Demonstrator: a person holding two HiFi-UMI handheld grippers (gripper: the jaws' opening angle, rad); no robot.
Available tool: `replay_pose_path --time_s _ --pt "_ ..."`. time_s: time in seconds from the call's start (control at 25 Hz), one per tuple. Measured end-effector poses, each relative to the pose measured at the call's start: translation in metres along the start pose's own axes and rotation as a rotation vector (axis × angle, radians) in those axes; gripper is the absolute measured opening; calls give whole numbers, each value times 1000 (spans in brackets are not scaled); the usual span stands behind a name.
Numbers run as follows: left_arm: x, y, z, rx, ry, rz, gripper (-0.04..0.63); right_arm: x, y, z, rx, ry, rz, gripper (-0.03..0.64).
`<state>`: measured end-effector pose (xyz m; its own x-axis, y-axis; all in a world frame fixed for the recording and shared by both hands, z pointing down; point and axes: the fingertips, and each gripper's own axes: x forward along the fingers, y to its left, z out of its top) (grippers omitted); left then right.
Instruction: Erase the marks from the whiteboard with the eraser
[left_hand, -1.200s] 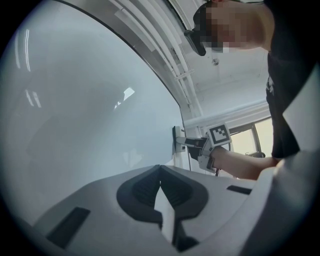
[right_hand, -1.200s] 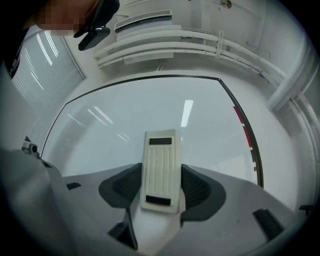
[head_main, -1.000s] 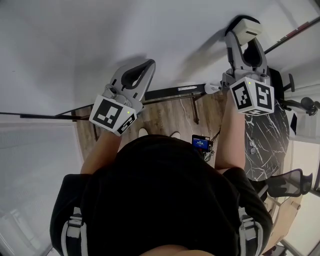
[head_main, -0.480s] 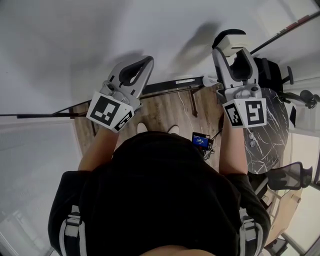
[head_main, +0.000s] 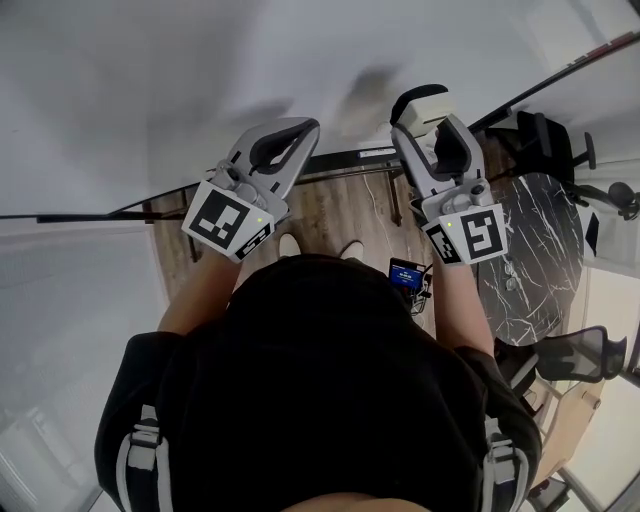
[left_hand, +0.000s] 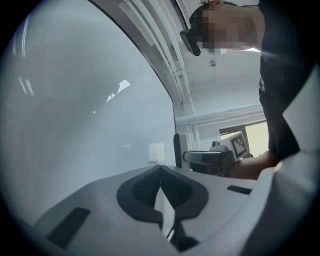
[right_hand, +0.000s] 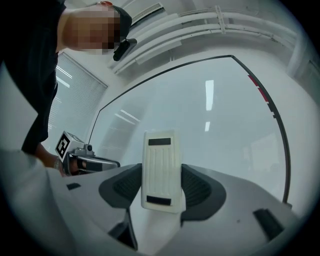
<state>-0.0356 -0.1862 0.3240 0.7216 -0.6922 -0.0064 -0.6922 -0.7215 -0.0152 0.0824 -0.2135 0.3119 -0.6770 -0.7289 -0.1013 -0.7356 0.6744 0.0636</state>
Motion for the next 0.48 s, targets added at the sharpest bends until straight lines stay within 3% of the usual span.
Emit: replay_pose_path --time_s 0.48 --pt "-4 -11 -33 -22 13 -24 5 4 35 -44 65 46 75 244"
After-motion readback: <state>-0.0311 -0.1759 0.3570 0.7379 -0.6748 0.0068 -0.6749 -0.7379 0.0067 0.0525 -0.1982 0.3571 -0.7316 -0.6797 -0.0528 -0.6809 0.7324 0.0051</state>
